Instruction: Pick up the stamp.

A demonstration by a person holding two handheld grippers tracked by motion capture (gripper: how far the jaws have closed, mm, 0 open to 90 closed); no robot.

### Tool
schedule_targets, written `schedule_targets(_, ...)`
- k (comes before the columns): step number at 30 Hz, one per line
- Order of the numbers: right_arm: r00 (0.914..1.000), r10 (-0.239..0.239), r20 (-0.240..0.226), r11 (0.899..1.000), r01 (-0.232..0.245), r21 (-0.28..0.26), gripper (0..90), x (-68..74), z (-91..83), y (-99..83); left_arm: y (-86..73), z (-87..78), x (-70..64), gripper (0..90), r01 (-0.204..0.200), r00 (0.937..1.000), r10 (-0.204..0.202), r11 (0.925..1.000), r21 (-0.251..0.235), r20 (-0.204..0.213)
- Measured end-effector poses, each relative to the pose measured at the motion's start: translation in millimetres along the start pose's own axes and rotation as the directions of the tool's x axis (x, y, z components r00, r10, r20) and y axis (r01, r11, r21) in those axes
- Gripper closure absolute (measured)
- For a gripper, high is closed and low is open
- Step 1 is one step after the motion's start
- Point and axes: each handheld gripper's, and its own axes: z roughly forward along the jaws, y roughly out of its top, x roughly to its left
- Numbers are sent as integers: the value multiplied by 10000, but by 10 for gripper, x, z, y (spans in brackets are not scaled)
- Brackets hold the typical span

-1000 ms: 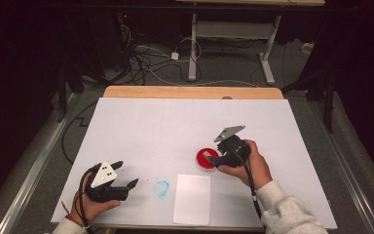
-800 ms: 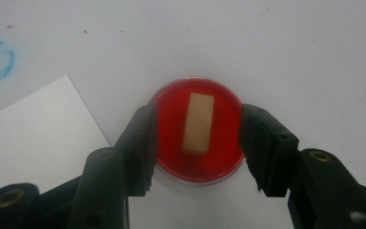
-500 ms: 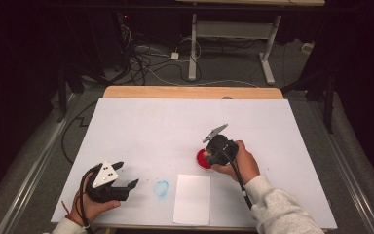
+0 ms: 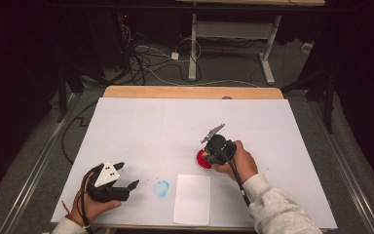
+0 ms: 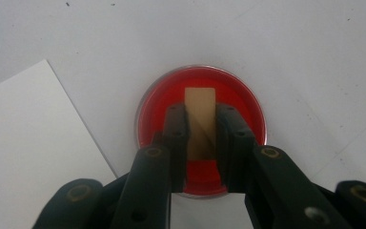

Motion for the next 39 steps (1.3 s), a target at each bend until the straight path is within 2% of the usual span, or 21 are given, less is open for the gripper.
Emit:
schedule_targets(8, 9999, 36, -104, 10000, -36, -11, 767, -10, 21, -18, 1, -8, -8, 213, -31, 10000, 31, 10000, -22, 27)
schedule_targets(17, 9998, -135, 168, 9998, 133, 142, 767, 30, 37, -4, 11, -4, -19, 213, -59, 10000, 59, 10000, 2, 21)
schedule_targets(27, 10000, 41, -77, 9993, -38, 364, 768, 2, 47, 26, 34, 29, -27, 216, -154, 9998, 153, 9999, 36, 120)
schedule_targets(32, 9993, 208, -309, 9994, -200, 265, 766, -43, 51, 12, 39, 33, -21, 215, -150, 9998, 151, 9999, -24, 164)
schedule_targets(36, 9999, 37, -105, 9997, -35, 261, 766, -8, 41, 15, 38, 30, -20, 216, -139, 9998, 140, 9999, -74, 170)
schedule_targets(39, 9999, 24, -117, 10000, -25, -61, 766, -11, 33, -30, 29, 23, -10, 216, -96, 9998, 98, 9999, -91, 164)
